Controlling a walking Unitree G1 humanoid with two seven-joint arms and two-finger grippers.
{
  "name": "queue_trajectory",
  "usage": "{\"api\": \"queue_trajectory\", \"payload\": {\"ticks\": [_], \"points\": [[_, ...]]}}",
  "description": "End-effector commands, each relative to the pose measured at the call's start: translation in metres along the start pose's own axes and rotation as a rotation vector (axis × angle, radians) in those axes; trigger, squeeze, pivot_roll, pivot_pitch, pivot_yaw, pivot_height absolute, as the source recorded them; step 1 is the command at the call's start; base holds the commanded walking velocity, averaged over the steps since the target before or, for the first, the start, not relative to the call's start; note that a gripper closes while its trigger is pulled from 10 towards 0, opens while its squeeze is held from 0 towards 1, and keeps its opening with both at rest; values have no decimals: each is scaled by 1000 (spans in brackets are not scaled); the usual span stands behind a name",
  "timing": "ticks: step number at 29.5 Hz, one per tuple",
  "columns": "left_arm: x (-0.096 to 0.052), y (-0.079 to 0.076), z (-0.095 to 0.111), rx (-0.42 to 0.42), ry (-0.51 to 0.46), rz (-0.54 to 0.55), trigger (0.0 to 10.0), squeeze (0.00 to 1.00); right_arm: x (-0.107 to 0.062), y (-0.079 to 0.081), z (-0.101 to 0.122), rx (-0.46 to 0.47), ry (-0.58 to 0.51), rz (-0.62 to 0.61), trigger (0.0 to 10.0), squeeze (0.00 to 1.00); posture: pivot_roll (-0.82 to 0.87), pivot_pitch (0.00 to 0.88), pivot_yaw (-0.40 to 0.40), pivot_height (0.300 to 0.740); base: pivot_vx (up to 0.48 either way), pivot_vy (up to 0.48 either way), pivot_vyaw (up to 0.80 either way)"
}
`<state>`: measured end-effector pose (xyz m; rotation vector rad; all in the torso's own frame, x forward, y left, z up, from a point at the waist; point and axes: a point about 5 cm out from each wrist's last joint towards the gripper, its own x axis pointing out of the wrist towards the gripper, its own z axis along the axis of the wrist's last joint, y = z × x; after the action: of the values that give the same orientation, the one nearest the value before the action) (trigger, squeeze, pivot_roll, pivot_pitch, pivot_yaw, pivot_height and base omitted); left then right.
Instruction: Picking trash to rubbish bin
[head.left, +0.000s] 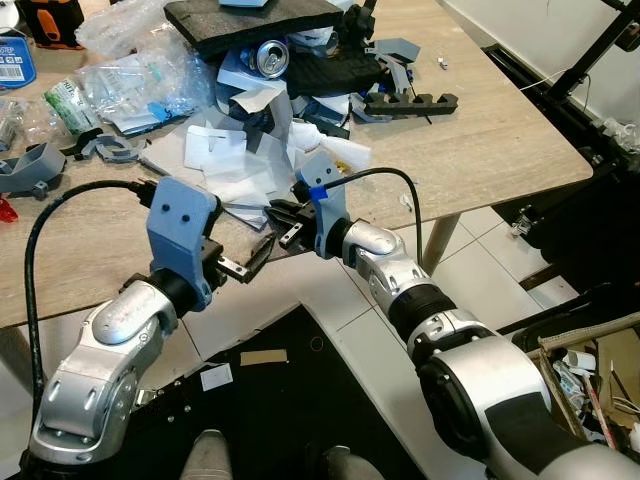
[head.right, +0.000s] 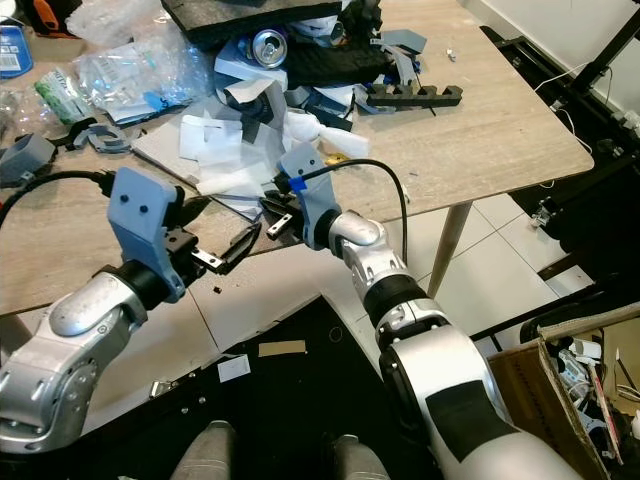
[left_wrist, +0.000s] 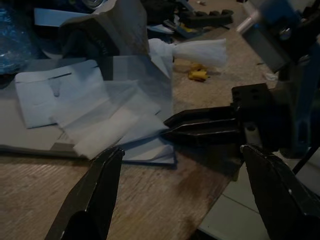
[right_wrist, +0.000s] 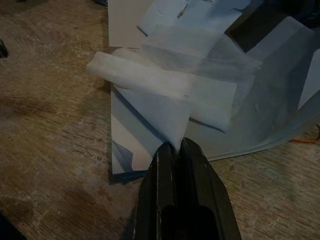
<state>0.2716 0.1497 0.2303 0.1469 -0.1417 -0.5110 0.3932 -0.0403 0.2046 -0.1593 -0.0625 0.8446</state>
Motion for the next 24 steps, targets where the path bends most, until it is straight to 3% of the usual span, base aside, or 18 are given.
{"api": "queue_trajectory", "payload": {"ticks": [1,2,5,10,16,21,24], "points": [[-3,1,-5,25,48,-37,10000,0,-9,-9,-14,135,42,-42,0,0,295,311,-131,740,0,0,0],[-3,1,-5,25,48,-37,10000,0,-9,-9,-14,135,42,-42,0,0,295,311,-131,740,0,0,0],[-8,3,-7,48,81,-76,10000,0,-9,-22,10,270,-75,-52,0,0,291,309,-131,740,0,0,0],[-10,1,-8,38,89,-105,10000,0,-15,-38,49,463,-263,64,0,0,289,306,-133,740,0,0,0],[-8,-4,-9,30,88,-131,10000,0,-27,-48,70,543,-319,210,0,0,281,303,-132,740,0,0,0],[-8,-4,-9,29,88,-135,10000,0,-30,-50,72,557,-328,234,0,0,276,299,-132,740,0,0,0],[-5,-5,-9,28,84,-141,10000,0,-41,-55,81,632,-385,325,0,0,274,293,-129,740,0,0,0]]}}
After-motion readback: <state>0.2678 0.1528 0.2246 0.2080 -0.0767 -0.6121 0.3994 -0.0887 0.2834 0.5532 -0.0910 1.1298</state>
